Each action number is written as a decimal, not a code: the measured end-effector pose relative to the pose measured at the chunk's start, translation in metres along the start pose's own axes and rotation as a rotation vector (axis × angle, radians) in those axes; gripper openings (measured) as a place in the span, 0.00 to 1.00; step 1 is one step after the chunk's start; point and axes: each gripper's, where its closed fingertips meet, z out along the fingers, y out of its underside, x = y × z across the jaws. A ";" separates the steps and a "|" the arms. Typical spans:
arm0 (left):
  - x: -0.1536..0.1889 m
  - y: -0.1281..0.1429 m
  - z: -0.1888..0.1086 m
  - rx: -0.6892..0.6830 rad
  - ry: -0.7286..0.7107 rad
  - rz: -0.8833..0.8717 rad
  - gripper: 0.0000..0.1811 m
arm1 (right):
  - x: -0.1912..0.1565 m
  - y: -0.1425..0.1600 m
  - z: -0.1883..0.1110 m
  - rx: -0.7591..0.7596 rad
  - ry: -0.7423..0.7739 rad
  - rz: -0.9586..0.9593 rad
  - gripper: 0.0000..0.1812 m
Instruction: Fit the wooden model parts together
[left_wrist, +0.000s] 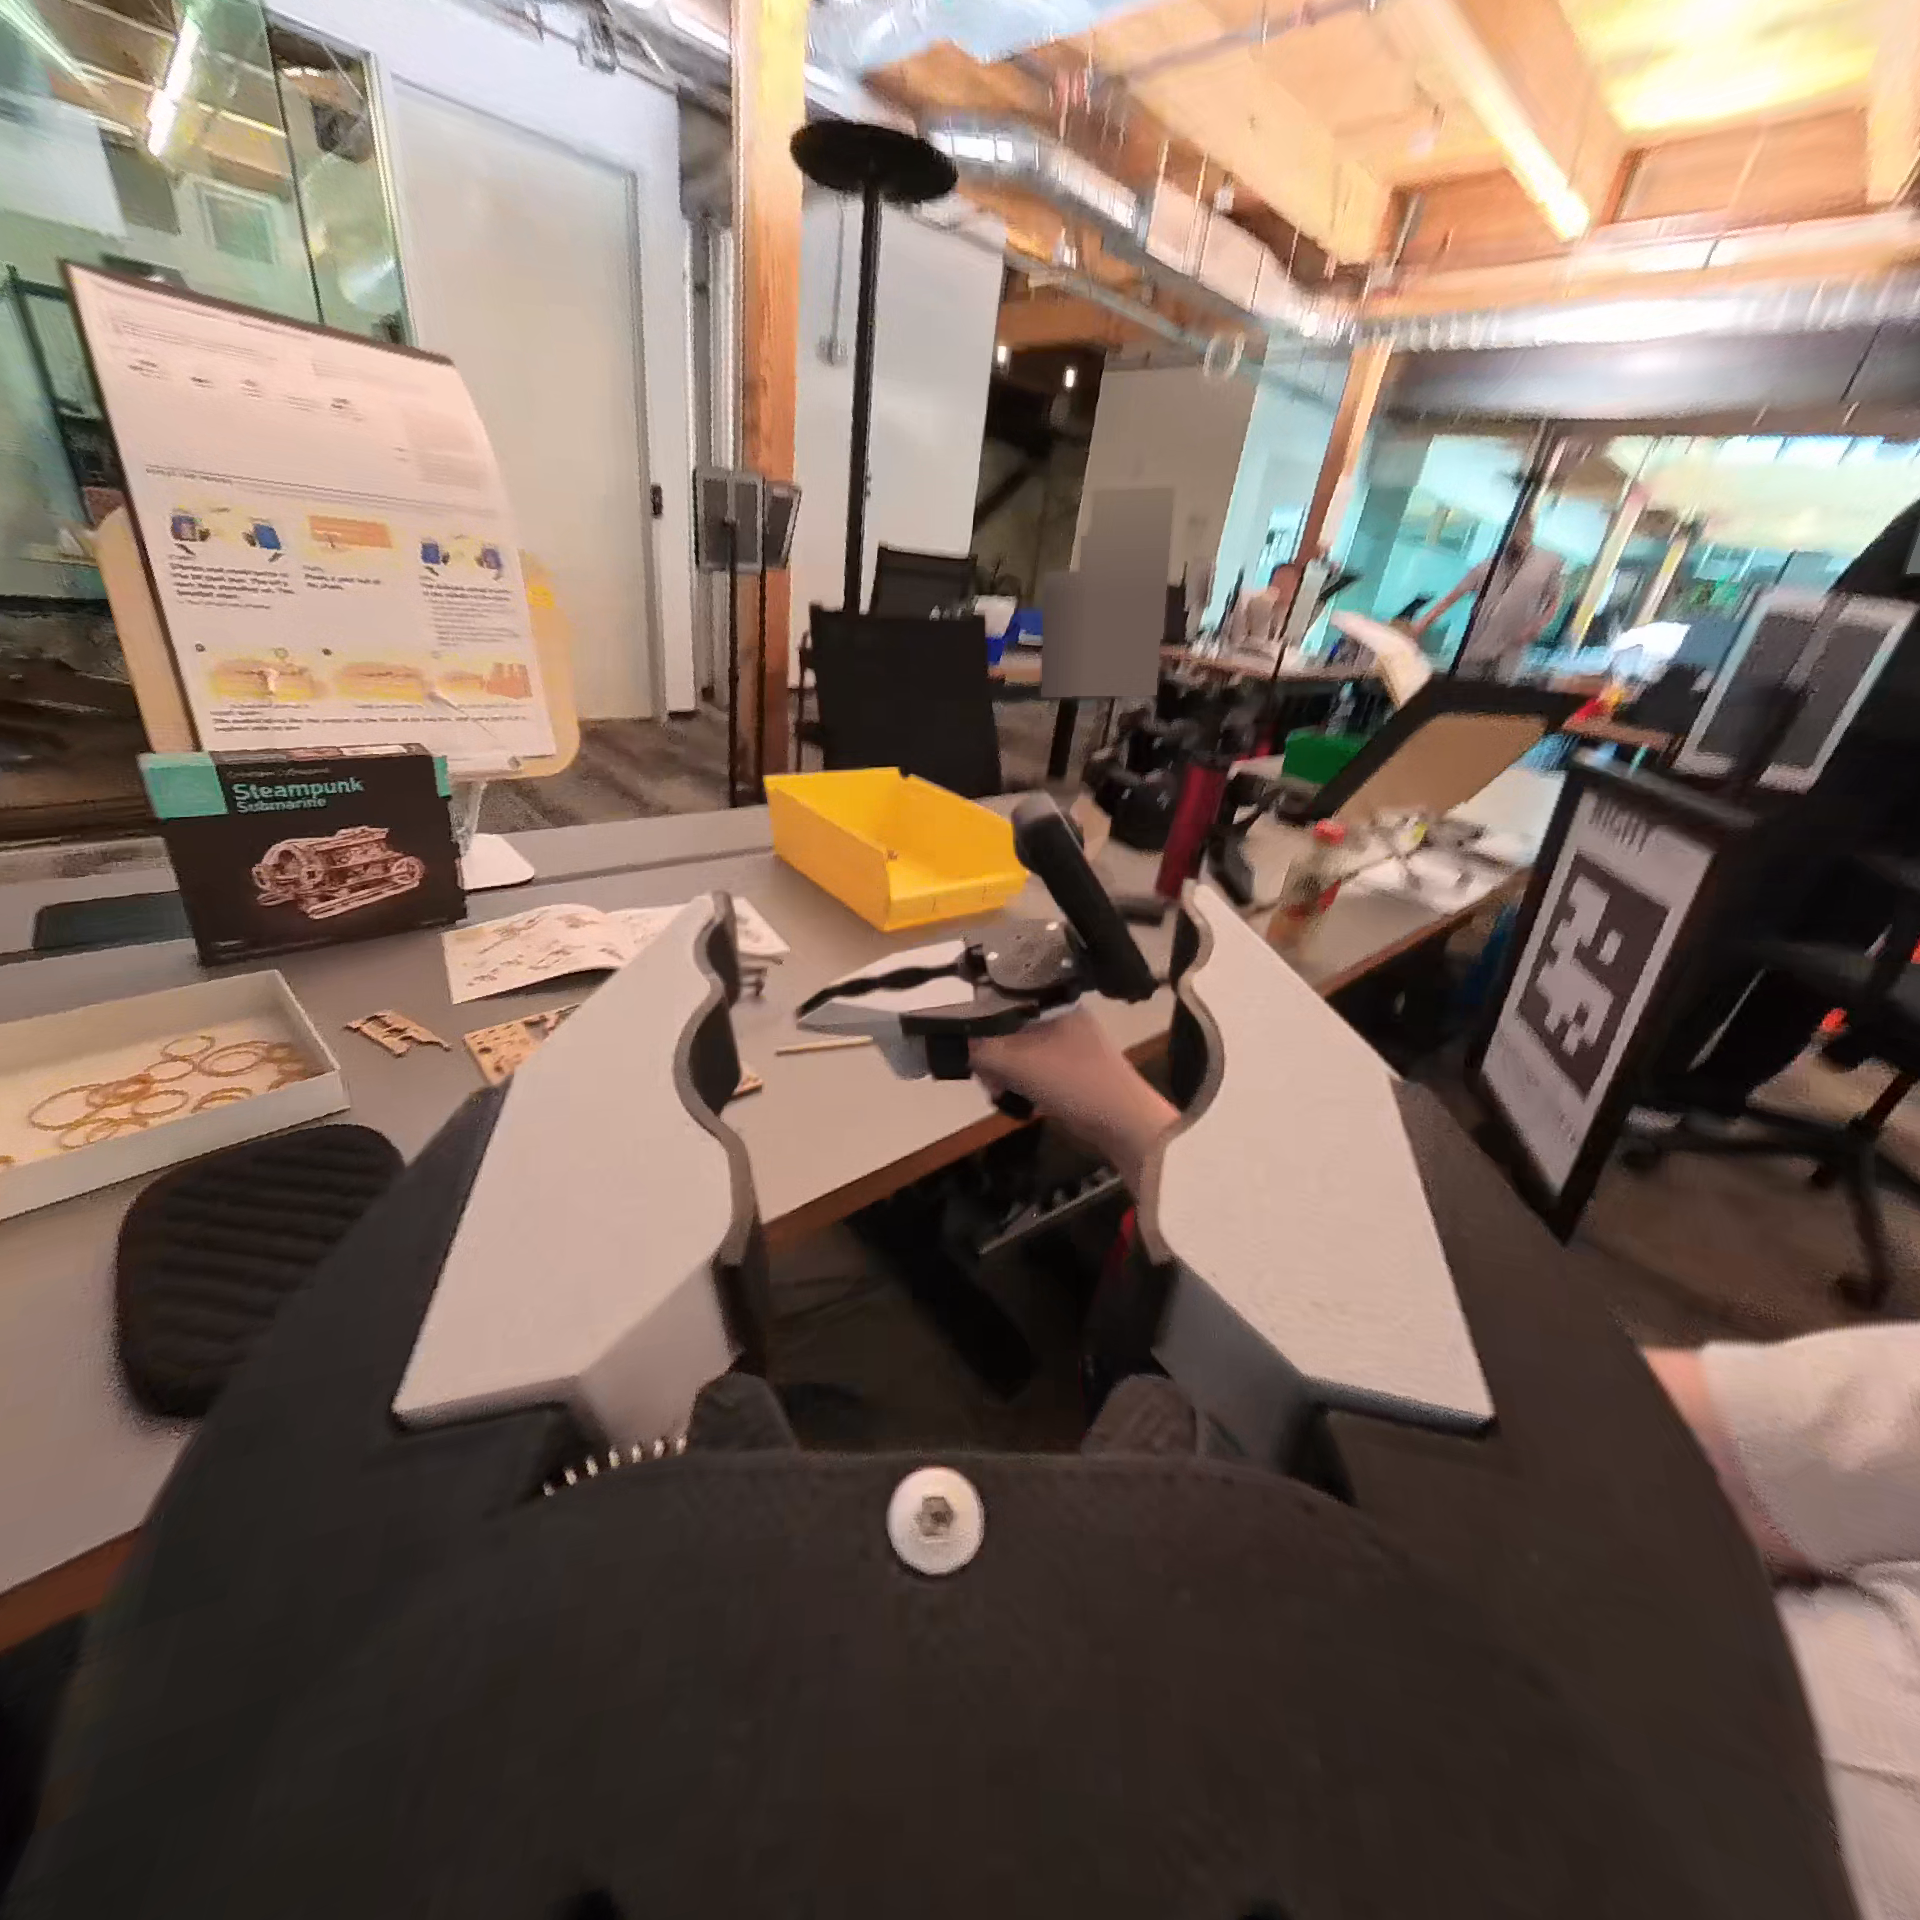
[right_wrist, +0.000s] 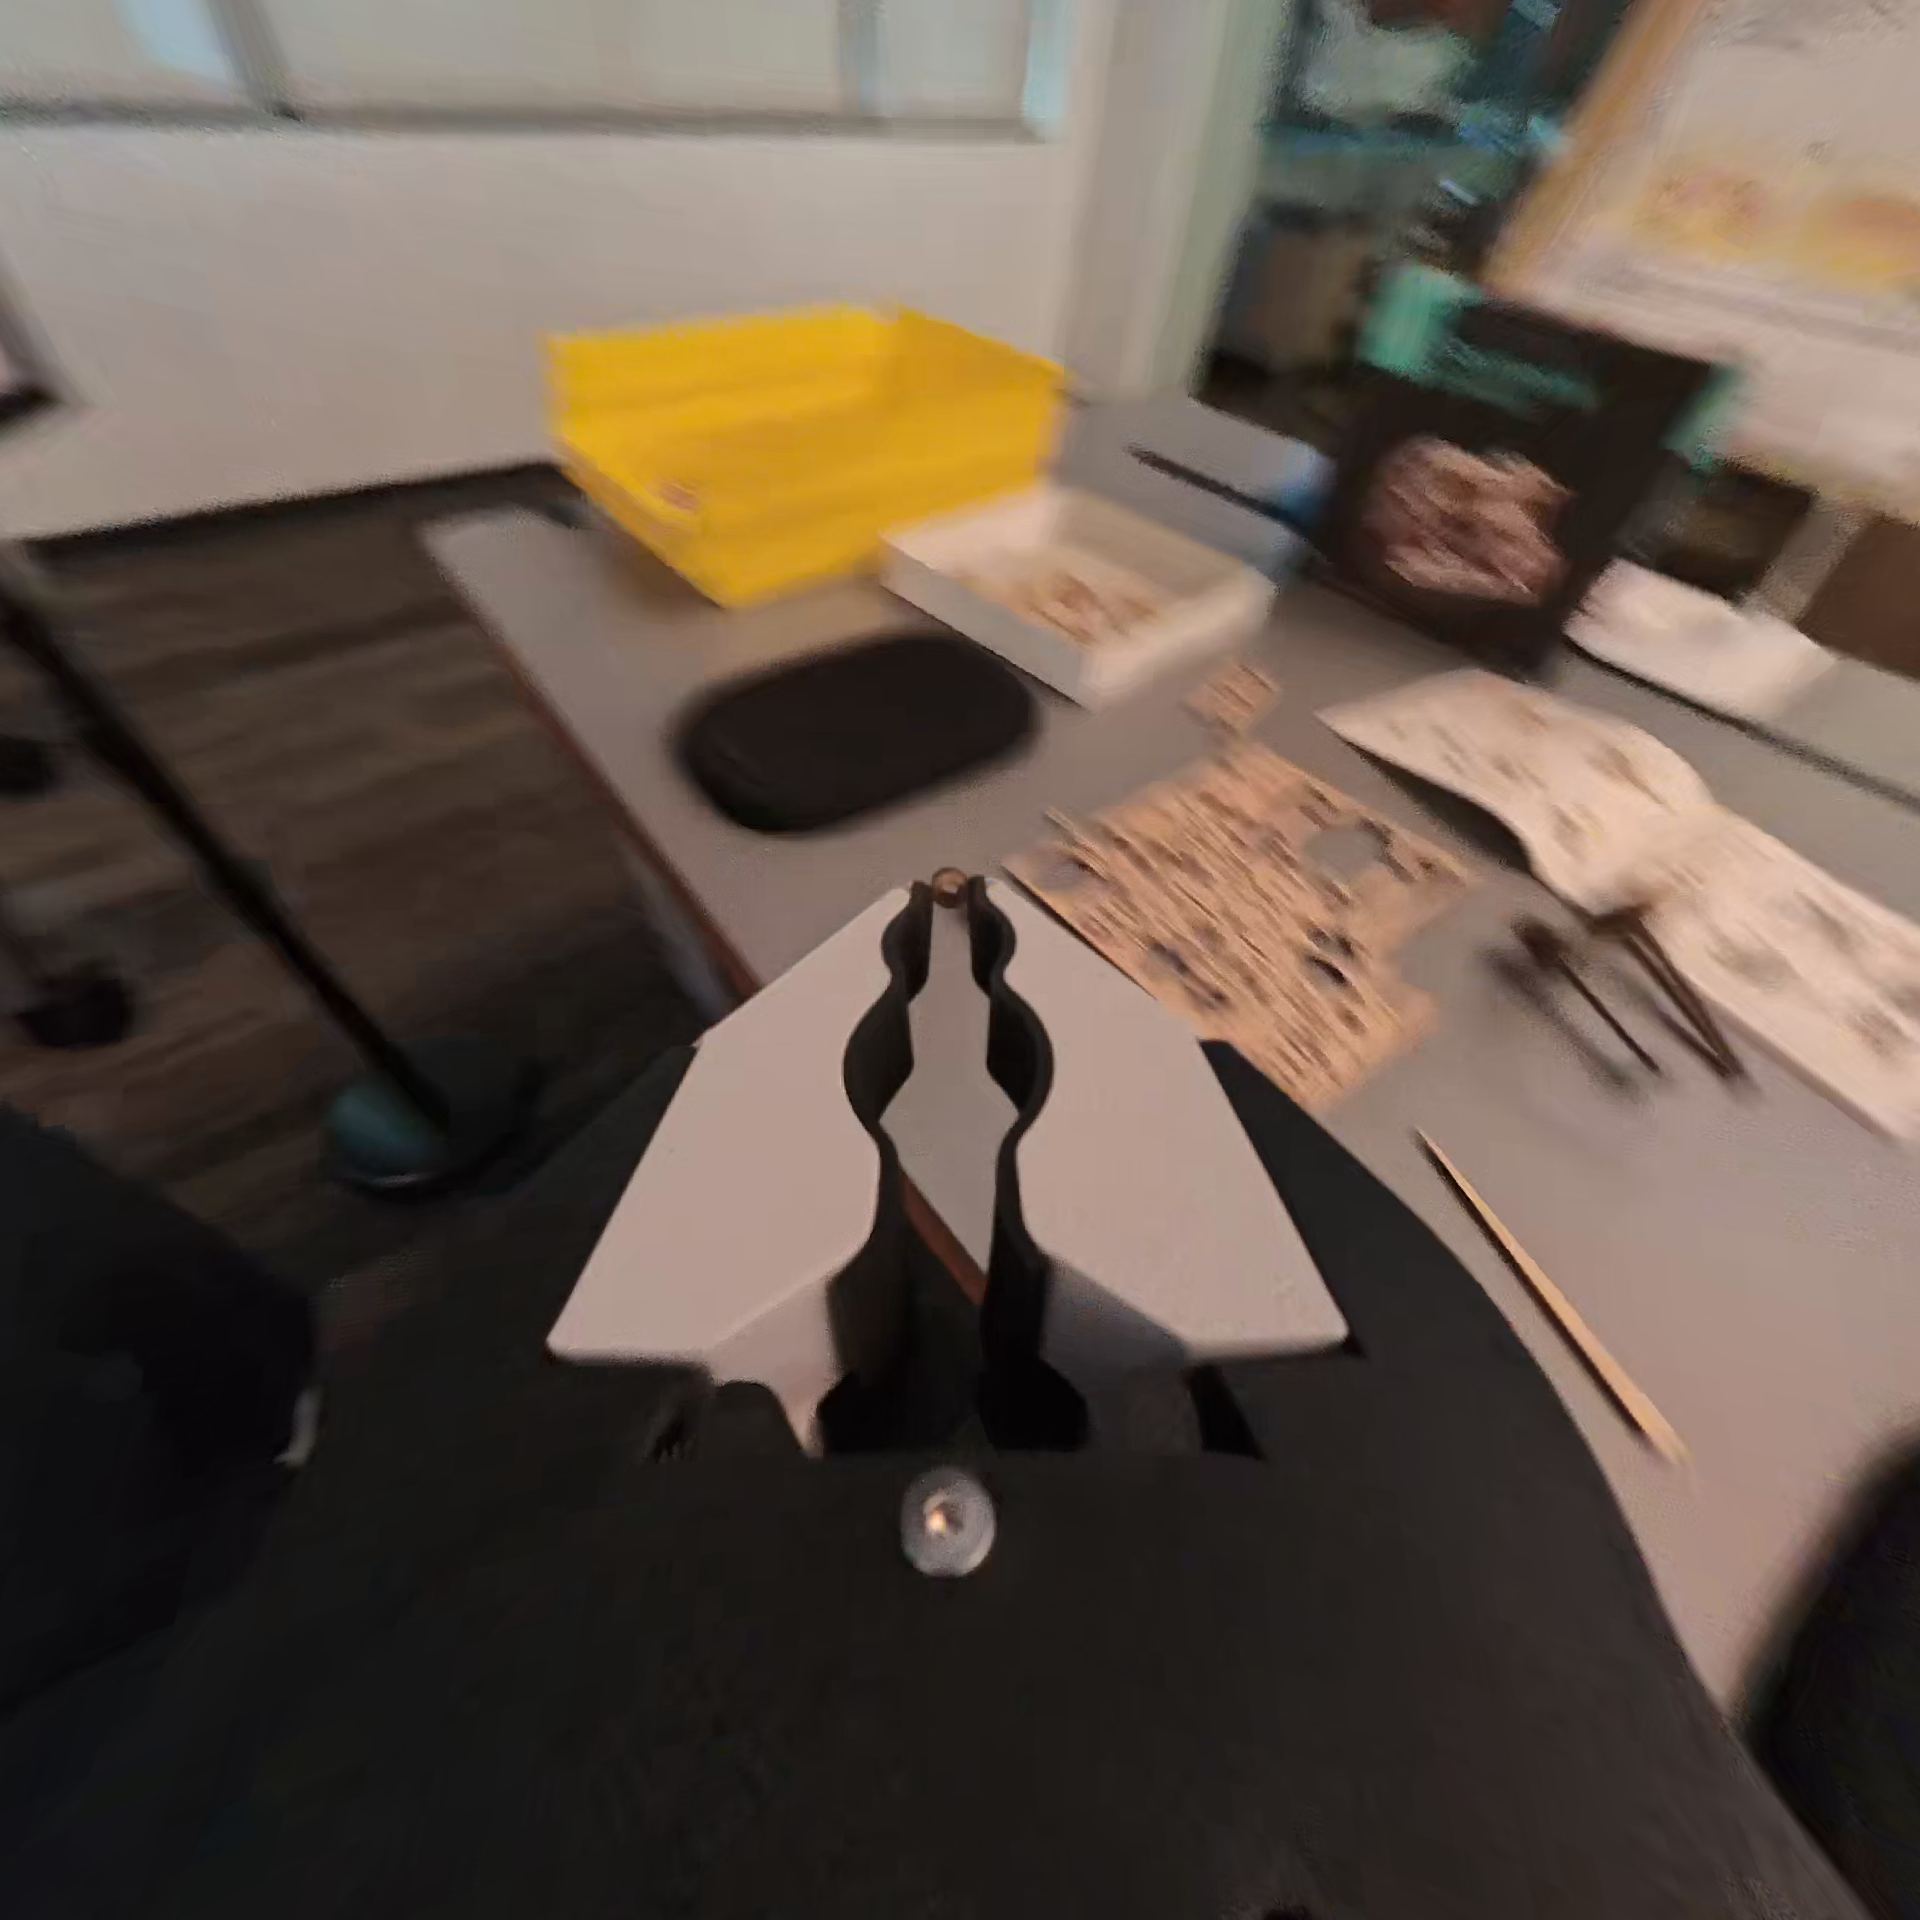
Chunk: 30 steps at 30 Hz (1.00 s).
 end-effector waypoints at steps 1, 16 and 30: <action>0.005 0.006 0.003 -0.035 -0.004 0.032 0.46 | 0.020 0.016 -0.005 -0.038 0.068 0.020 0.03; -0.167 0.218 0.090 -0.242 0.036 -0.104 0.39 | 0.087 0.075 0.005 -0.020 0.089 -0.127 0.03; -0.218 0.272 0.222 -0.547 0.205 0.086 0.39 | 0.165 0.092 0.053 -0.056 0.217 -0.244 0.03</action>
